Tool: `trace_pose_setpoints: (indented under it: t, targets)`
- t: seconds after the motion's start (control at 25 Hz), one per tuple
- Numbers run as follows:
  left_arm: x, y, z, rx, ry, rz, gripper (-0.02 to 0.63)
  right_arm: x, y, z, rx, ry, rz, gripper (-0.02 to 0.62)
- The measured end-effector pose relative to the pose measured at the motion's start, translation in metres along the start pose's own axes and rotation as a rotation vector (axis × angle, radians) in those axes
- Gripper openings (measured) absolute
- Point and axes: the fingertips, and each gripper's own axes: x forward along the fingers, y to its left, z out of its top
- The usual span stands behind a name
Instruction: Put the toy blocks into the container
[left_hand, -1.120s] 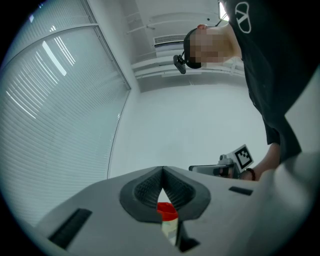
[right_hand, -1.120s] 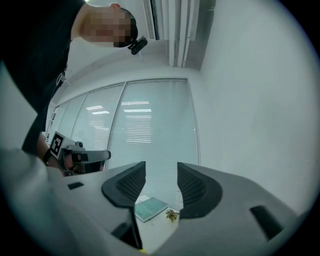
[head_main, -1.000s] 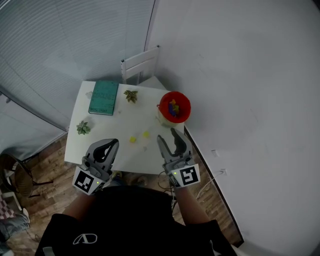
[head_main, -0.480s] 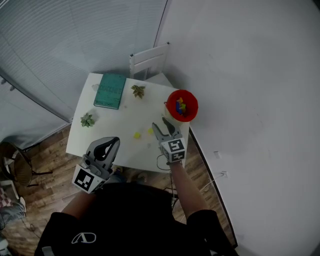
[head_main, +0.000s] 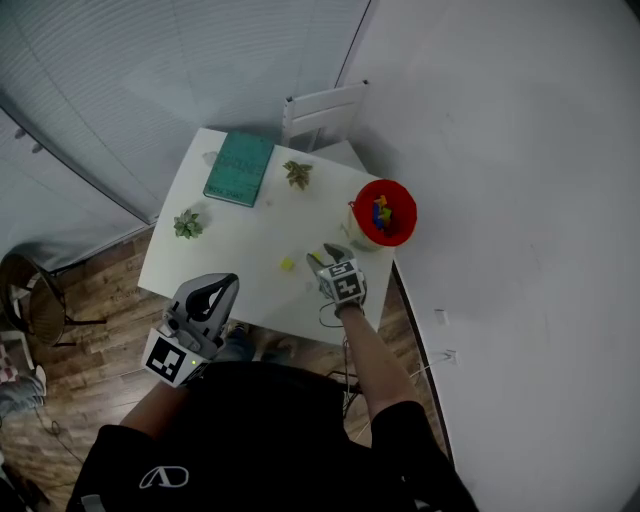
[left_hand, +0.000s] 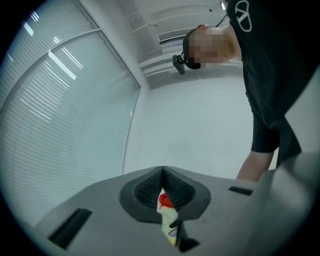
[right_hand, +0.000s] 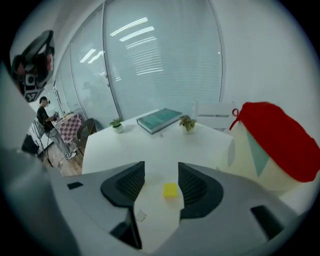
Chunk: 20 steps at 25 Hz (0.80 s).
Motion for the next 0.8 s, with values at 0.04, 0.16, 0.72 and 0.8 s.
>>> trace_pose_setpoints:
  t: [0.04,0.16,0.72,0.8]
  targets:
    - [-0.002,0.0,-0.002,-0.002,0.004,0.004,0.005,0.008,-0.001,-0.009,-0.006,0.039,0.008,0.216]
    - [-0.005,0.0,-0.006,-0.006,0.016,0.009,0.005,0.027,0.002,-0.028,-0.025,0.137,0.038,0.224]
    - [-0.013,0.005,-0.024,-0.022,0.094,0.025,0.005,0.064,-0.001,-0.058,-0.098,0.356,0.11,0.202]
    - [-0.013,0.005,-0.025,-0.016,0.1,0.026,0.005,0.065,-0.003,-0.061,-0.107,0.37,0.104,0.176]
